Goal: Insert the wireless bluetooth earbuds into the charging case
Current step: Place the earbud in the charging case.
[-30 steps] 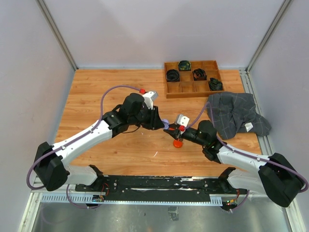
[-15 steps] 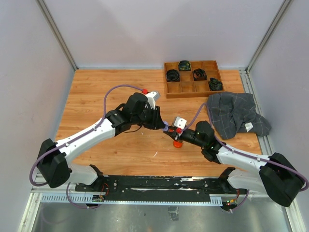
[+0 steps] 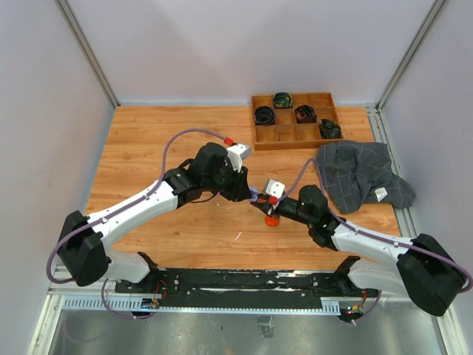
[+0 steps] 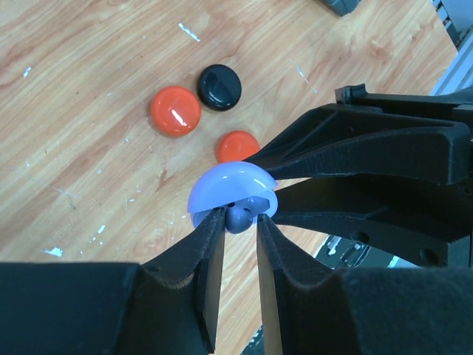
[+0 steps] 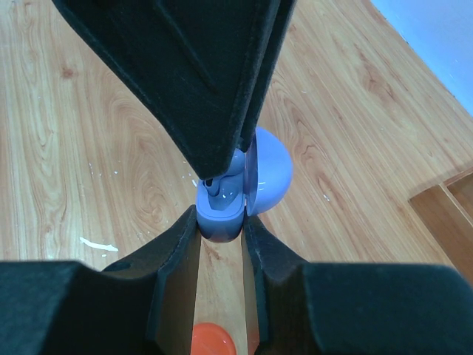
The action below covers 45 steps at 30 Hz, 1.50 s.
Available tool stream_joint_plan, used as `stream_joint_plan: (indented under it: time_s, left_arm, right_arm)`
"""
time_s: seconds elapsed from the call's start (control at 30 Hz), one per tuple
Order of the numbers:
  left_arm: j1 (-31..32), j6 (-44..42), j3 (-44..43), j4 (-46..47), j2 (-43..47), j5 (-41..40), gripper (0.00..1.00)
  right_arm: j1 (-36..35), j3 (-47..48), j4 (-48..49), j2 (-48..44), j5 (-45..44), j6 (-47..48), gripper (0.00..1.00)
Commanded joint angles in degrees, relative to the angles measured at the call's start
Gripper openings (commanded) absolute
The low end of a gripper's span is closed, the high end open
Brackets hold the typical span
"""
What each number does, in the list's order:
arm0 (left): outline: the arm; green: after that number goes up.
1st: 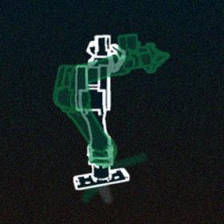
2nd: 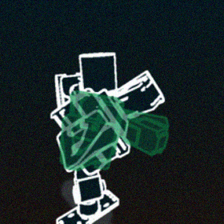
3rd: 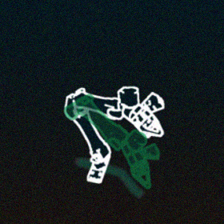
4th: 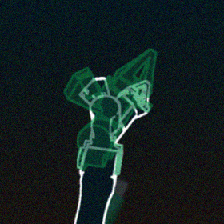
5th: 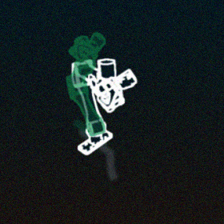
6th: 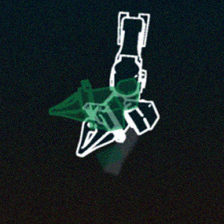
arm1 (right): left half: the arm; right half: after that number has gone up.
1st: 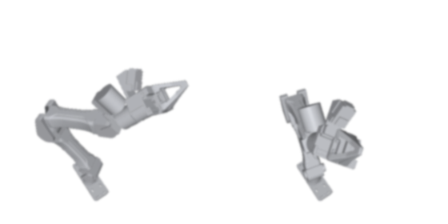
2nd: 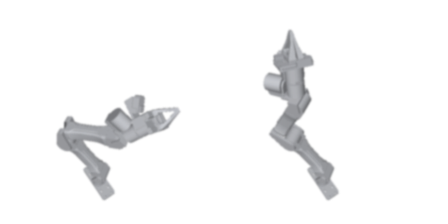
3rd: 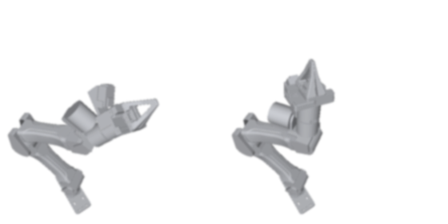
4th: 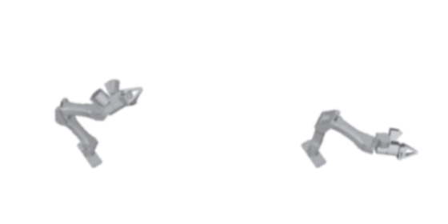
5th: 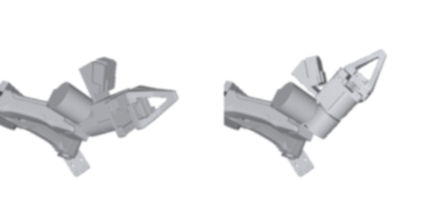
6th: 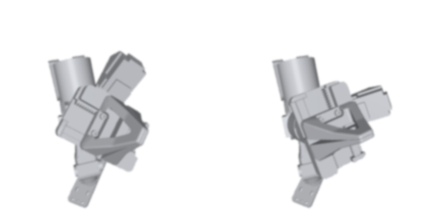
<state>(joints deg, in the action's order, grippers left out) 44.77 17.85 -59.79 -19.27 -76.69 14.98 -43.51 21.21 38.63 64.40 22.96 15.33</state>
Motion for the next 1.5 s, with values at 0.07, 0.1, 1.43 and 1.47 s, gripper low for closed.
stream_joint_plan:
  time_s: [0.07,0.1,1.43,1.47]
  left_arm:
    - [0.75,-10.19,0.97,3.85,1.08,7.08,0.30]
    - [0.75,-11.97,0.99,4.00,1.10,7.64,0.30]
    - [0.67,-20.86,6.86,14.53,9.13,10.77,0.48]
    - [0.68,-19.60,6.95,14.49,9.83,10.12,0.48]
  right_arm:
    - [-1.20,2.52,0.83,-1.37,2.02,0.43,0.01]
    - [-1.27,2.52,0.83,-1.37,2.33,0.24,0.01]
    - [-0.89,3.84,-1.19,-0.94,4.41,-2.33,0.01]
    - [-0.89,3.84,-1.23,-0.81,4.31,-2.53,0.01]
